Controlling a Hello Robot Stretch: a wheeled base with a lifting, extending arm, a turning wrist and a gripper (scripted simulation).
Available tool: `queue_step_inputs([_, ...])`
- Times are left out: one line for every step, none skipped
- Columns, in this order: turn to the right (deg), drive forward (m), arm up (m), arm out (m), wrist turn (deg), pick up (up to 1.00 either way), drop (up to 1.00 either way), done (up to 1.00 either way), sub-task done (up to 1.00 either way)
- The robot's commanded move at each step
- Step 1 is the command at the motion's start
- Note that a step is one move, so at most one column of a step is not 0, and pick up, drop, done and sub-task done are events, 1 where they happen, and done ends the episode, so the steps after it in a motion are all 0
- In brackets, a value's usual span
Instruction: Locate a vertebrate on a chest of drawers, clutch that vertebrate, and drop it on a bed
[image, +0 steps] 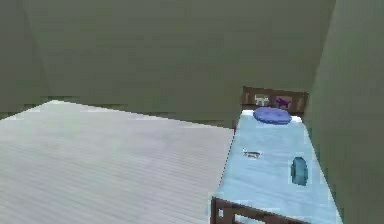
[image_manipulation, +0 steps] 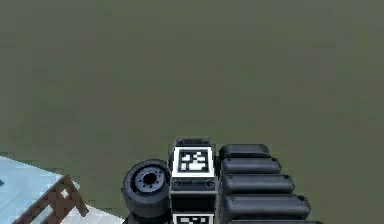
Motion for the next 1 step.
queue_step_inputs([-24.0,0.0,0.0,0.0,0.0,0.0,0.0,0.0,0.0])
